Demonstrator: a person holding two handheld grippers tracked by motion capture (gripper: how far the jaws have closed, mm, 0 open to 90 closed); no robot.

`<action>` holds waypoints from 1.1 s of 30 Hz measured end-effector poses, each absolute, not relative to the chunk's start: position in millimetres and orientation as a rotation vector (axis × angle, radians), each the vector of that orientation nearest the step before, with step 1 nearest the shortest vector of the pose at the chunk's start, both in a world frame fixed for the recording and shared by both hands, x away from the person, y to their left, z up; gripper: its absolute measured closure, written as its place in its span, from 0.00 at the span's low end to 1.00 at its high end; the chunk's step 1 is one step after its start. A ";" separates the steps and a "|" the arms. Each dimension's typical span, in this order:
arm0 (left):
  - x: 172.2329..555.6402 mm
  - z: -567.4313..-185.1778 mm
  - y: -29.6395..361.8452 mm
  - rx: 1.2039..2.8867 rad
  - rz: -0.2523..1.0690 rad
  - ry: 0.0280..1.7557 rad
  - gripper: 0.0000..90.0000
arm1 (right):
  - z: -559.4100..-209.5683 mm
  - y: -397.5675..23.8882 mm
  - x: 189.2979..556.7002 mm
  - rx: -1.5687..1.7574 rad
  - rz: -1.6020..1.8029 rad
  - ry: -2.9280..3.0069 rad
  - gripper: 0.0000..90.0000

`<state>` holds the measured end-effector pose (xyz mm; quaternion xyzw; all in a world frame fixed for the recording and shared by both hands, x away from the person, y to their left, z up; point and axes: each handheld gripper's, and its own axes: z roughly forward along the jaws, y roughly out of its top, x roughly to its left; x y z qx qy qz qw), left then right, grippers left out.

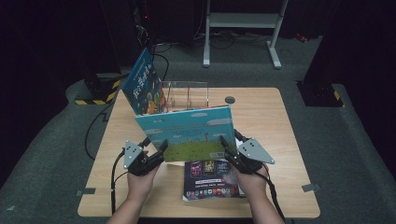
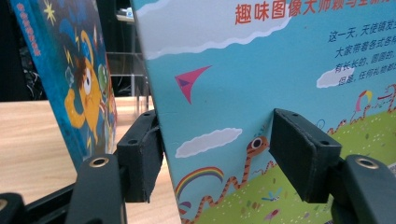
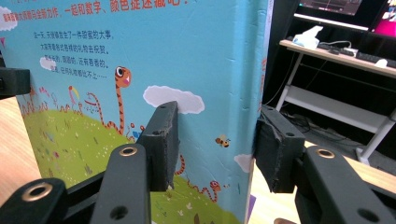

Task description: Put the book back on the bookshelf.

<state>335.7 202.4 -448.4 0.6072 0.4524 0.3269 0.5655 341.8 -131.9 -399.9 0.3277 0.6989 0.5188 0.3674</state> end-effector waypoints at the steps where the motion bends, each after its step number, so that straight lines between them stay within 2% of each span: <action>1: 337.9 -448.3 202.2 1.429 0.767 1.065 0.40 | -399.7 -132.0 343.5 0.839 1.331 1.794 0.59; 10: 344.0 -458.4 199.8 1.452 0.773 1.064 0.40 | -406.5 -133.5 351.6 0.847 1.311 1.810 0.59; 20: 335.7 -466.3 207.1 1.452 0.743 1.057 0.39 | -408.2 -133.1 338.7 0.795 1.354 1.816 0.59; 33: 329.5 -466.9 206.6 1.456 0.744 1.058 0.39 | -402.1 -129.8 341.8 0.791 1.395 1.883 0.47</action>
